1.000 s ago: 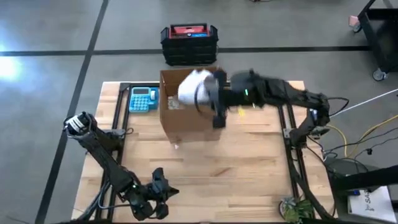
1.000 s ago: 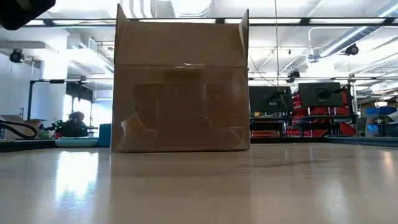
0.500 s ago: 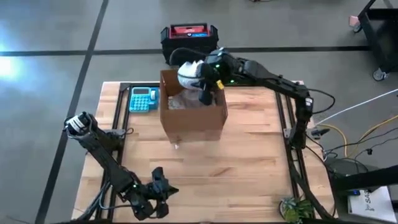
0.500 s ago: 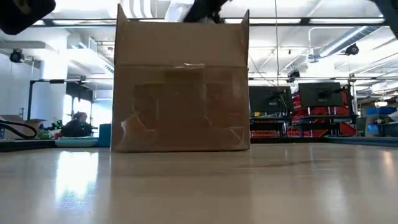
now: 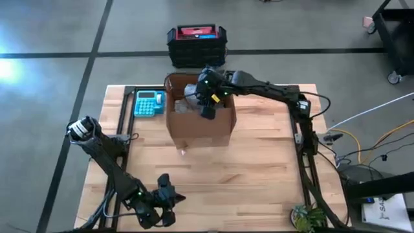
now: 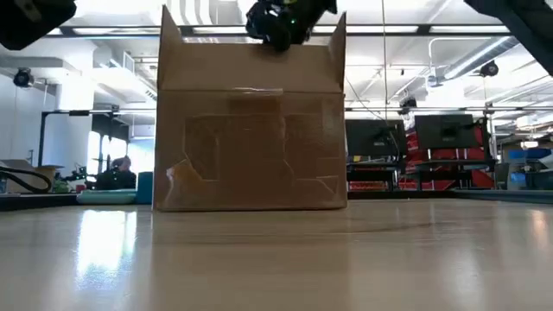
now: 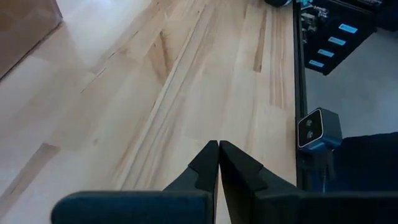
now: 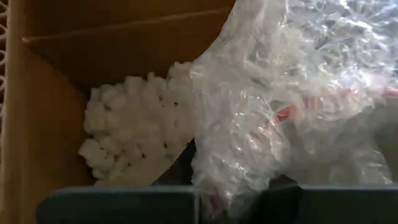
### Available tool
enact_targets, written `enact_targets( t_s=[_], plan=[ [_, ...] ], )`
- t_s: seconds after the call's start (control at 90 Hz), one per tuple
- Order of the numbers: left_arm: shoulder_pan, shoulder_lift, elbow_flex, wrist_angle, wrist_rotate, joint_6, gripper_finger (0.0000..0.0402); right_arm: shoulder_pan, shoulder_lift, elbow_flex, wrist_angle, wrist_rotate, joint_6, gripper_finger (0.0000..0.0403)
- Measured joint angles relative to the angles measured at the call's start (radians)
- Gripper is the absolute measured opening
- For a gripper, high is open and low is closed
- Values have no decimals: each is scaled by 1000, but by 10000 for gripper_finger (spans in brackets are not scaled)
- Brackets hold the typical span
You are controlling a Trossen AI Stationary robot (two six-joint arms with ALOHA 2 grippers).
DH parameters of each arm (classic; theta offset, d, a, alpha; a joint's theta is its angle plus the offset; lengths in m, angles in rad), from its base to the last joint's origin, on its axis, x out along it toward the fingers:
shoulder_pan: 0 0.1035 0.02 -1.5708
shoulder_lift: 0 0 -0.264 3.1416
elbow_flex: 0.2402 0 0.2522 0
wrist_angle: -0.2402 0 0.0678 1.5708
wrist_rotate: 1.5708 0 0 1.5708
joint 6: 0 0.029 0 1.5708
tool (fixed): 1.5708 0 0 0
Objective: Wrap mug
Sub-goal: Put the wrapped gray mug into the cardboard box, then return to Home Position
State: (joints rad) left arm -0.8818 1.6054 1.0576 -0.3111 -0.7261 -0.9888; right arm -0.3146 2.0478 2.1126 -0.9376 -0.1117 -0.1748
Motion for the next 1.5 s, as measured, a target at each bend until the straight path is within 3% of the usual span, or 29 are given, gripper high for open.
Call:
enact_targets(
  t_s=[0.222,0.911,1.5],
  plan=[
    [0,0,-6,5,0,-1,0,-2,51,4,5,-5,26,21],
    [0,0,-7,5,0,-15,0,3,75,19,0,-38,103,164],
    [0,0,-7,5,0,-15,0,17,-59,201,-99,-25,80,135]
  ],
)
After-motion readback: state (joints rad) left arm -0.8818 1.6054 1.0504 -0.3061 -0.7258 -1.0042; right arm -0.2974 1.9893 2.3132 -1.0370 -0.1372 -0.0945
